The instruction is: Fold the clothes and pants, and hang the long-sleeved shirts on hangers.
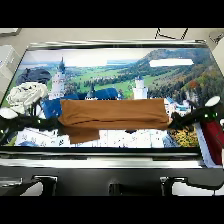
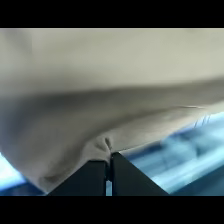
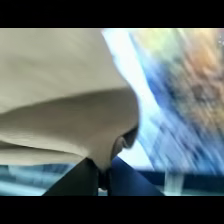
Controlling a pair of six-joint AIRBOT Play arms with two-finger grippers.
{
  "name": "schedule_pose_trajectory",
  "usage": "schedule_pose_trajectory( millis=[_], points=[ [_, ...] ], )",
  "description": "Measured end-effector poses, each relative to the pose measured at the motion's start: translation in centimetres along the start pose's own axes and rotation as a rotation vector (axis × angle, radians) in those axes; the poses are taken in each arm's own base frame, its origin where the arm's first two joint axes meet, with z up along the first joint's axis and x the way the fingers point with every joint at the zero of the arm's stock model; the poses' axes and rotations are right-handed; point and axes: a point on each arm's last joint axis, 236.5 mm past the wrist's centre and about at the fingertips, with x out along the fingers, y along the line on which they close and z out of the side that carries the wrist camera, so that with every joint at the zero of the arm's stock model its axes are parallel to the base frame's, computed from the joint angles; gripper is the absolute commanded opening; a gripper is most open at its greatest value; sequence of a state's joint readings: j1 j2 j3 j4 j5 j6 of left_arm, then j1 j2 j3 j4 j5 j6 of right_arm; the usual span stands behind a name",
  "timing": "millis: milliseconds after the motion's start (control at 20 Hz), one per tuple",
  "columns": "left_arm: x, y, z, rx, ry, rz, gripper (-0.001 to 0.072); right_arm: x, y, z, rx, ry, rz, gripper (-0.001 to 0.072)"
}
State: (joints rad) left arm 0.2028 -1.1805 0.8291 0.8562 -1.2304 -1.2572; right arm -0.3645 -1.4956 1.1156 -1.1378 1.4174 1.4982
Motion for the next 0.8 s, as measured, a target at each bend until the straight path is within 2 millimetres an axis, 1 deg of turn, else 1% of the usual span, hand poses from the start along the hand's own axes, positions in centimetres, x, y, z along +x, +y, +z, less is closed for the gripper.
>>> schedule_pose_trajectory(
  millis=[100, 250, 300, 400, 500, 550, 600, 650, 700, 750, 800],
  points=[
    [-0.7, -0.7, 3.8, 0.030, -0.057, 0.010, 0.0028, -1.3, 2.3, 3.4, -0.043, -0.093, -0.006, 0.0035],
    [-0.3, -1.2, 9.0, 0.050, -0.096, 0.015, 0.0028, -2.4, 5.6, 8.6, -0.084, -0.213, -0.007, 0.0037],
    [0.2, -1.1, 10.4, 0.045, -0.096, 0.014, 0.0029, -2.3, 6.4, 10.0, -0.086, -0.240, -0.004, 0.0038],
    [1.5, -0.7, 12.7, 0.034, -0.089, 0.012, 0.0030, -1.5, 7.5, 12.1, -0.080, -0.267, 0.006, 0.0039],
    [3.2, 0.1, 14.0, 0.017, -0.065, 0.009, 0.0035, 0.1, 8.0, 13.4, -0.056, -0.260, 0.017, 0.0043],
    [4.1, 0.6, 14.3, 0.006, -0.050, 0.006, 0.0089, 0.9, 7.9, 13.7, -0.042, -0.251, 0.018, 0.0087],
    [4.9, 1.0, 14.4, -0.005, -0.033, 0.004, 0.0249, 1.5, 7.8, 13.9, -0.032, -0.240, 0.018, 0.0192],
    [5.4, 1.3, 14.5, -0.019, -0.021, 0.000, 0.0447, 1.9, 7.8, 14.0, -0.022, -0.233, 0.018, 0.0444],
    [5.8, 1.5, 14.5, -0.026, -0.012, -0.004, 0.0546, 2.0, 7.8, 14.2, -0.019, -0.233, 0.020, 0.0634],
    [5.9, 1.6, 14.5, -0.032, -0.001, -0.009, 0.0545, 1.8, 7.8, 14.3, -0.017, -0.233, 0.022, 0.0647],
    [5.8, 1.6, 14.5, -0.034, 0.008, -0.016, 0.0545, 1.4, 7.6, 14.3, -0.014, -0.228, 0.022, 0.0684]
  ],
)
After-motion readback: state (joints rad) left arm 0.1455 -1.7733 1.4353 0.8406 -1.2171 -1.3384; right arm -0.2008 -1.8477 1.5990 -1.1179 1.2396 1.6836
